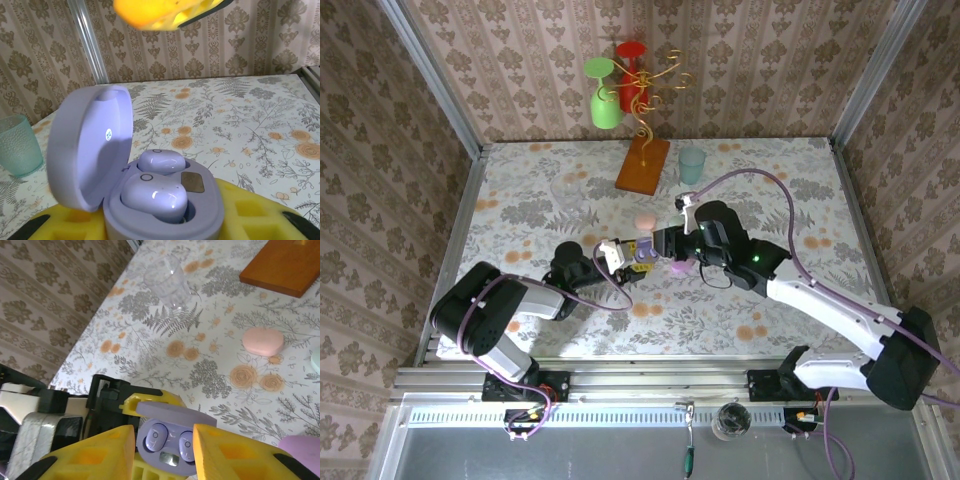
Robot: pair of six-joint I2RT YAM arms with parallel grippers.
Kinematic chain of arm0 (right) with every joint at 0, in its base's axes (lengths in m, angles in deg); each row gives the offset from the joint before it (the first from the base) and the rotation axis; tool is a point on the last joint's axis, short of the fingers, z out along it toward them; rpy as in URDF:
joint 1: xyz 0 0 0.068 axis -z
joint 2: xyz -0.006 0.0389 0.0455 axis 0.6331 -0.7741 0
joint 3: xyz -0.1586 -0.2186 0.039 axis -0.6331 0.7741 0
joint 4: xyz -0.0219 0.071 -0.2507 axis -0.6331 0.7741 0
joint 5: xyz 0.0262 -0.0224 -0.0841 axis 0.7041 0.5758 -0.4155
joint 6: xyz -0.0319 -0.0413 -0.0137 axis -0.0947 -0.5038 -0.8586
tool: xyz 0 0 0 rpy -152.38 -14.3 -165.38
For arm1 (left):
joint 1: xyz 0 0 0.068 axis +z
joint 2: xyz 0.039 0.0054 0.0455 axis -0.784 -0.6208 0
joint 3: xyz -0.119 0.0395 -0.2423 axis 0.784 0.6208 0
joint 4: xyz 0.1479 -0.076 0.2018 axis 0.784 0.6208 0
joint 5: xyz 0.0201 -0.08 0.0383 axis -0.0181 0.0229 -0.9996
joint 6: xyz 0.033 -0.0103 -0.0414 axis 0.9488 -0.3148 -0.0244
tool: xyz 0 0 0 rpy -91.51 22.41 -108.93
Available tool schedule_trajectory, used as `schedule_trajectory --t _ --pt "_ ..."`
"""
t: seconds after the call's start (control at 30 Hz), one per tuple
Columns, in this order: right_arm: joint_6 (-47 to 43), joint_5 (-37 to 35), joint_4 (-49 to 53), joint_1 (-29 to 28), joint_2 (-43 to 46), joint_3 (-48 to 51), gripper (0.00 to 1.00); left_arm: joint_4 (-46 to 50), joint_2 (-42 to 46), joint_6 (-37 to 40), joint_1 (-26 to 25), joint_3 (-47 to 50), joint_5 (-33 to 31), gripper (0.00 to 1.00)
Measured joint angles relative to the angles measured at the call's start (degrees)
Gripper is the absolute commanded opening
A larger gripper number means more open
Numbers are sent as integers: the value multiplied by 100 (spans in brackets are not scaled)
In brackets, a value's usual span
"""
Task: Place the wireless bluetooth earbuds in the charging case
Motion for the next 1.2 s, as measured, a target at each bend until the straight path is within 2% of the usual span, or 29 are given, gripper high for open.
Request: schedule_trajectory --t 0.3,0.63,0.87,1.07,1.2 --pt "-109 -2 188 11 -601 -297 38 39 109 39 -57 50 61 35" --pt "-118 -2 201 20 -446 -153 40 103 186 -361 -24 59 -55 35" --pt "153 201 125 286 131 278 55 15 444 -632 63 57 -63 35" --pt "828 1049 -424 765 269 564 80 -7 586 -852 63 39 -13 35" --pt "1521 1818 -1121 1075 234 938 81 -11 752 -1158 63 -103 -24 35"
